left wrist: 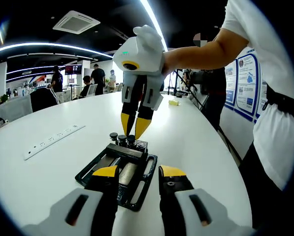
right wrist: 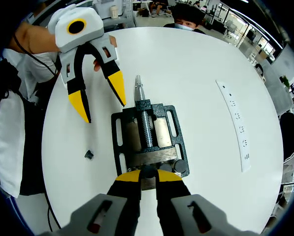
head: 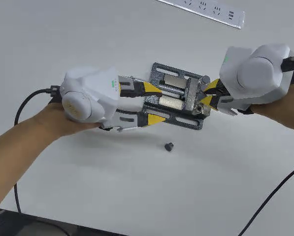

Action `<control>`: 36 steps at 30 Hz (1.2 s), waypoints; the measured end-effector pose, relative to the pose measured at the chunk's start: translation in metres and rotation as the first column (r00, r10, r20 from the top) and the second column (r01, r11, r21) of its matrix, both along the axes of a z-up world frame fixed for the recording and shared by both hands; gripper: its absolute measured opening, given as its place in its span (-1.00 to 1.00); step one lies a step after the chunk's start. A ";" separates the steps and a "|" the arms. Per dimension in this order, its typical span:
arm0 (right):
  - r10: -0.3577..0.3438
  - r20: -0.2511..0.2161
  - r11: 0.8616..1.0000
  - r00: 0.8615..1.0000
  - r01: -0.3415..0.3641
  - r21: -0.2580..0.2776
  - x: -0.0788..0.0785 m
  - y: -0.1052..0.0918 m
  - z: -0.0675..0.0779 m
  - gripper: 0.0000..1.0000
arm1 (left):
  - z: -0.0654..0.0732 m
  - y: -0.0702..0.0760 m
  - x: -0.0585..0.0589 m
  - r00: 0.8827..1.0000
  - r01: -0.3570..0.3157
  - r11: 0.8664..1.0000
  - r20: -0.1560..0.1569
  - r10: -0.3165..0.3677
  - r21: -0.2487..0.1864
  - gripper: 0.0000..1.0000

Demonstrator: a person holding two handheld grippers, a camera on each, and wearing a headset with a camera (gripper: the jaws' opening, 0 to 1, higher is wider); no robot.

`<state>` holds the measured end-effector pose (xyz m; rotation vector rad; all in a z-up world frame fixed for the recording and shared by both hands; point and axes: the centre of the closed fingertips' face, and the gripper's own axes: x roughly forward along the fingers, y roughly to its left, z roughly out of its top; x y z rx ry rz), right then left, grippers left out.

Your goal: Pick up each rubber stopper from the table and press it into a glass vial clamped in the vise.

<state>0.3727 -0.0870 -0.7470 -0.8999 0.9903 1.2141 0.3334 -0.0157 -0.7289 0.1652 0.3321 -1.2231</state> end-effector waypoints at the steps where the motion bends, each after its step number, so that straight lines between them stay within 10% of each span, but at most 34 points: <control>1: 0.001 0.000 1.000 1.000 -0.001 0.000 0.000 0.000 0.000 -0.79 | 0.000 0.000 0.000 1.000 0.000 1.000 -0.001 0.000 0.000 -0.42; 36: 0.103 0.017 0.993 0.995 -0.101 -0.067 -0.002 0.002 0.002 -0.77 | 0.002 0.000 -0.002 1.000 -0.006 1.000 0.002 0.006 -0.003 -0.43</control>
